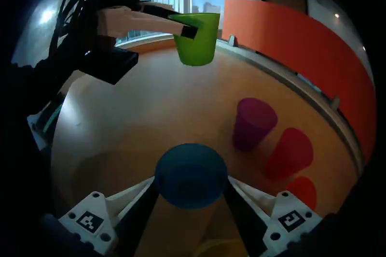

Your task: Pour water

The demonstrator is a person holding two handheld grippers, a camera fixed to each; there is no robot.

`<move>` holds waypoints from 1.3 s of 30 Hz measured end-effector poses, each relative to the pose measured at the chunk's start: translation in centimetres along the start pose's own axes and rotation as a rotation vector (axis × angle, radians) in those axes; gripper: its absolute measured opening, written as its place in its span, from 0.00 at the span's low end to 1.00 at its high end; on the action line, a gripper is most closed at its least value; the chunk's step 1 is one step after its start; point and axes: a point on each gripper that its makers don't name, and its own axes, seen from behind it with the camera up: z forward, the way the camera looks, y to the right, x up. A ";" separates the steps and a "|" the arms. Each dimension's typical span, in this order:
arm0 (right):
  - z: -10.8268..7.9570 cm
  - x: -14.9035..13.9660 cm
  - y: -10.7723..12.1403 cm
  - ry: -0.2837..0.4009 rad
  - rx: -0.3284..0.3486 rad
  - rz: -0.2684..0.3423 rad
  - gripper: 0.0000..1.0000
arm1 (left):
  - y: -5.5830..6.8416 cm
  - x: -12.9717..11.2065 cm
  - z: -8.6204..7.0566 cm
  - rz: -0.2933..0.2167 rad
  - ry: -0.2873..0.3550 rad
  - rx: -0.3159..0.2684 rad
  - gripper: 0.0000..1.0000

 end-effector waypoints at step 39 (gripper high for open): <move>-12.1 7.6 -0.3 0.346 -0.083 0.004 0.89 | 4.6 2.8 -2.9 -0.071 0.128 -0.024 0.86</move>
